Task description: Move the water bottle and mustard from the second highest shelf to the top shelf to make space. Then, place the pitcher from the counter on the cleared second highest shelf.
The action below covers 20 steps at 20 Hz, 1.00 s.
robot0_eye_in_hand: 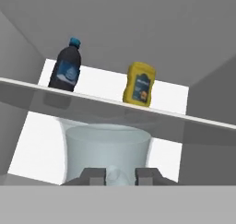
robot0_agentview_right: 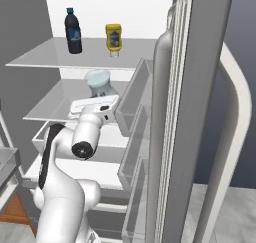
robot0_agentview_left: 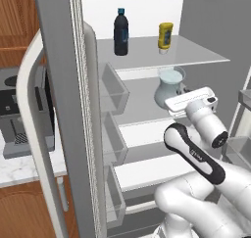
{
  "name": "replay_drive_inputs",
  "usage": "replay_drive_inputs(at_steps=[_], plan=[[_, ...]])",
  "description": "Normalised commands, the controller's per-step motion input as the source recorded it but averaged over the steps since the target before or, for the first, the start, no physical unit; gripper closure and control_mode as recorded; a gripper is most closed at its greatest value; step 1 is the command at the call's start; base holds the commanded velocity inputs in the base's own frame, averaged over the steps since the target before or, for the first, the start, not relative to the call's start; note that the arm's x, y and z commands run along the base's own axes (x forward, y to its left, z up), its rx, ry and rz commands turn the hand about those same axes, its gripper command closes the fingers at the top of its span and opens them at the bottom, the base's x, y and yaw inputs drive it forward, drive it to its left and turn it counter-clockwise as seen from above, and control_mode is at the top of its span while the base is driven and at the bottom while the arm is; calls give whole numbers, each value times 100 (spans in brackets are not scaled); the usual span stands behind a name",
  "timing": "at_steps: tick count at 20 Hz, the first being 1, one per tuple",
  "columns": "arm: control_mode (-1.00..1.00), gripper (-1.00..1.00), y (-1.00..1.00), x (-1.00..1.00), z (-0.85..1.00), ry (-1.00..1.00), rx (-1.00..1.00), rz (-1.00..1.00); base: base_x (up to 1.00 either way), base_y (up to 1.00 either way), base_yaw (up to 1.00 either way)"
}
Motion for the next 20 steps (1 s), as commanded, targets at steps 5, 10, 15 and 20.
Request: replay_drive_inputs(at_steps=[5, 10, 15, 20], plan=[[-100, 100, 0, 20, 6, 0, 1, 0, 0, 0, 0], [-100, 100, 0, 25, -8, 3, 0, 1, 0, 0, 0], [-100, 100, 0, 18, -30, 8, 0, 1, 0, 0, 0], [-100, 100, 6, 44, -23, 9, 0, 1, 0, 0, 0]])
